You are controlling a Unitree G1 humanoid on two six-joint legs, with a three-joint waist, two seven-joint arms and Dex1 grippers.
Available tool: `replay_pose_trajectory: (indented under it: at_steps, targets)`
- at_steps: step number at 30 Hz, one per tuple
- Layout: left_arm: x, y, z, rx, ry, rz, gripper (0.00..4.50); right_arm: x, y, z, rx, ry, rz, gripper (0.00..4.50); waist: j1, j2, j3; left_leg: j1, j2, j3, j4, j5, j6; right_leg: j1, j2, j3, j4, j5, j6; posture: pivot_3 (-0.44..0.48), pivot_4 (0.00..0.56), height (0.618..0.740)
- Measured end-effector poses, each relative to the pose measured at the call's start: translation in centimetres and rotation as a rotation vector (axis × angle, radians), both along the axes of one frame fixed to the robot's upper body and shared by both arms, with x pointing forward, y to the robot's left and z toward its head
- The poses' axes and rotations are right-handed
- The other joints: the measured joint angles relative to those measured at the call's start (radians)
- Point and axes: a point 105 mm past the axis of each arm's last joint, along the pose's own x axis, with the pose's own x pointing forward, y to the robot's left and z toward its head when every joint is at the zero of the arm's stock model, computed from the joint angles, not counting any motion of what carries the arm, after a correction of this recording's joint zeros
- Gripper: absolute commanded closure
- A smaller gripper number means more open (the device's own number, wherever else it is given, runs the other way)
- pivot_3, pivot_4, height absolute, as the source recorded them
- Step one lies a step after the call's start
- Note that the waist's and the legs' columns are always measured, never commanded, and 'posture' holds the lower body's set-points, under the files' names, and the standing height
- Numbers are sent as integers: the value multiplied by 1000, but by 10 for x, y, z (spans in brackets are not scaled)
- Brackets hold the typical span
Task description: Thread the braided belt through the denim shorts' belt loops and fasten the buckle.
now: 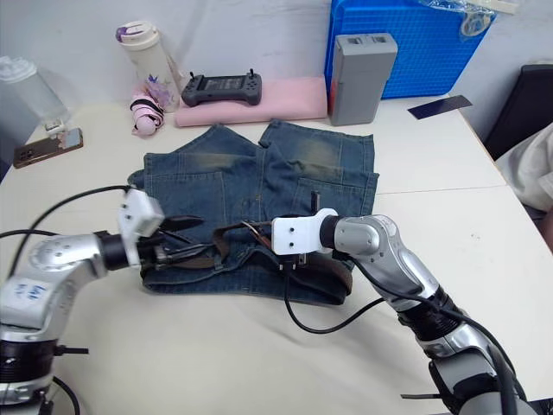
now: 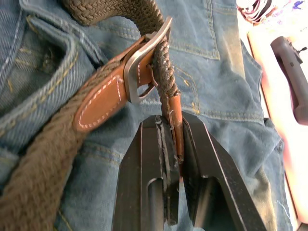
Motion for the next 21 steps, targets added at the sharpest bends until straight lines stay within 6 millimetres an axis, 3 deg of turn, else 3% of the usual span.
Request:
replay_pose_trajectory:
  at_steps: [1, 3, 7, 10, 18, 21]
  targets:
    - [7, 14, 3, 21, -9, 38, 2149, 0, 0, 0, 4, -3, -1, 4500, -1, 0, 0, 0, 0, 0, 0, 0, 0, 0, 0, 0, 0, 0, 0, 0, 150, 718]
    - [14, 22, 0, 69, -15, 55, 2752, 0, 0, 0, 7, -3, -6, 4500, -3, 0, 0, 0, 0, 0, 0, 0, 0, 0, 0, 0, 0, 0, 0, 0, 150, 718]
    - [33, 22, -32, 179, 39, 29, 4417, -2, -2, 2, 26, -4, -19, 4500, -4, 0, 0, -1, 0, 0, -1, 0, 0, -2, -1, -3, 1, 0, -1, 0, 150, 718]
    - [36, 19, -60, 277, 89, -26, 4468, -4, -10, 7, 57, -18, -43, 4500, -7, 0, 0, -4, 0, 1, -1, 0, 0, -6, -1, -4, 3, 1, -1, 0, 150, 718]
    - [41, 22, -60, 359, 15, -75, 4468, 0, -86, 44, 132, -59, -209, 4500, -7, 0, 0, -6, -1, 4, 2, 0, 0, -9, -3, -4, 4, 1, -1, 0, 150, 718]
    - [43, 25, -61, 378, -3, -69, 4468, -5, -92, 58, 165, -78, -199, 4500, -7, 0, 0, -4, 1, 5, 2, 1, -1, -9, -2, -4, 6, 2, -3, 0, 150, 718]
